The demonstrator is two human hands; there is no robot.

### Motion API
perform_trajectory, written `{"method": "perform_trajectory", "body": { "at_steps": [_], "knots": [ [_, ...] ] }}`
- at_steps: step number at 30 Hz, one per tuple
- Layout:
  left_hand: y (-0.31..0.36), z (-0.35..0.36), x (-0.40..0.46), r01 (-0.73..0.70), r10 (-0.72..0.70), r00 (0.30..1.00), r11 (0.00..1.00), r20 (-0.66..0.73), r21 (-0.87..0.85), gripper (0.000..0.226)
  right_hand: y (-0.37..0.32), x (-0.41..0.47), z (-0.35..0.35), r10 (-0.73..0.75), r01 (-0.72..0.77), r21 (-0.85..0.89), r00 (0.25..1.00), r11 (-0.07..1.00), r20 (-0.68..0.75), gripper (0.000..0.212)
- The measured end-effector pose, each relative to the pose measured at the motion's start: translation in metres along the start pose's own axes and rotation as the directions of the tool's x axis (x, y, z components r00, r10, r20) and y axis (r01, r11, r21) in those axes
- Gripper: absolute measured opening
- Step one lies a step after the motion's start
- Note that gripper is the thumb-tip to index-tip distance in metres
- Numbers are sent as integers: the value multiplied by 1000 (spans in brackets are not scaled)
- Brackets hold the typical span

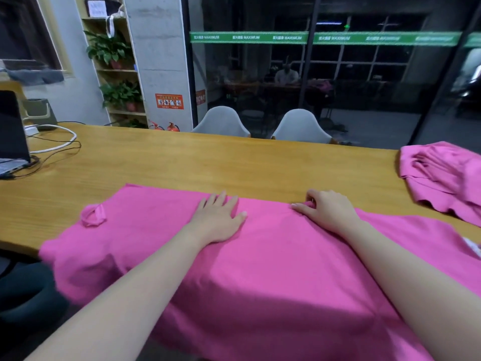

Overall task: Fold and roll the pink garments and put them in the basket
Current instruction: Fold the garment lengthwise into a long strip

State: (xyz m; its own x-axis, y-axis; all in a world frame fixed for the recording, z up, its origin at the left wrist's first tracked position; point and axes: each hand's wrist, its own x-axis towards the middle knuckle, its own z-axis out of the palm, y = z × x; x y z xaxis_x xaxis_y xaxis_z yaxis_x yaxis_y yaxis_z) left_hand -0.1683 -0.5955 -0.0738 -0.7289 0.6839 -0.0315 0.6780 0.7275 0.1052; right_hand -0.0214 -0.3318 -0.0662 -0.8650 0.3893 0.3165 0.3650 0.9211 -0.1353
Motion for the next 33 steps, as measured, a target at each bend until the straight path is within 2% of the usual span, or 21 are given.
{"method": "perform_trajectory", "body": {
  "at_steps": [3, 9, 11, 14, 17, 19, 21, 24, 26, 29, 33],
  "knots": [
    [-1, 5, -2, 8, -8, 1000, 1000, -25, 4, 87, 34, -13, -6, 47, -47, 26, 999, 999, -6, 56],
    [1, 0, -4, 23, -23, 999, 1000, 27, 7, 130, 100, -46, -22, 129, -126, 69, 991, 990, -29, 46],
    [3, -1, -4, 34, -33, 999, 999, 36, -22, 139, 115, -55, -27, 160, -158, 73, 987, 985, -26, 48],
    [6, -3, -1, 55, -53, 997, 998, 51, -39, 147, 131, -64, -34, 192, -193, 131, 981, 973, 14, 51],
    [19, -5, 2, 56, -56, 998, 998, 22, 7, 148, 138, -69, -45, 157, -177, 227, 982, 958, 105, 39],
    [38, -4, 6, -44, 45, 998, 999, -35, 18, 145, 139, -72, -53, 130, -162, 272, 983, 949, 130, 34],
    [64, 0, 13, -209, 208, 978, 977, -31, -45, 144, 137, -74, -58, 113, -137, 285, 989, 949, 100, 33],
    [105, 10, 21, -437, 440, 898, 894, 13, -103, 129, 131, -78, -64, 120, -131, 284, 991, 950, 54, 33],
    [119, 15, 24, -492, 495, 868, 867, 27, -74, 115, 127, -79, -71, 144, -161, 334, 987, 929, 75, 34],
    [120, 17, 28, -502, 504, 863, 863, 28, -58, 106, 122, -84, -85, 227, -316, 511, 946, 800, 230, 37],
    [121, 17, 27, -504, 506, 861, 862, 41, -52, 103, 122, -90, -91, 256, -510, 726, 860, 462, 442, 35]
  ]
}}
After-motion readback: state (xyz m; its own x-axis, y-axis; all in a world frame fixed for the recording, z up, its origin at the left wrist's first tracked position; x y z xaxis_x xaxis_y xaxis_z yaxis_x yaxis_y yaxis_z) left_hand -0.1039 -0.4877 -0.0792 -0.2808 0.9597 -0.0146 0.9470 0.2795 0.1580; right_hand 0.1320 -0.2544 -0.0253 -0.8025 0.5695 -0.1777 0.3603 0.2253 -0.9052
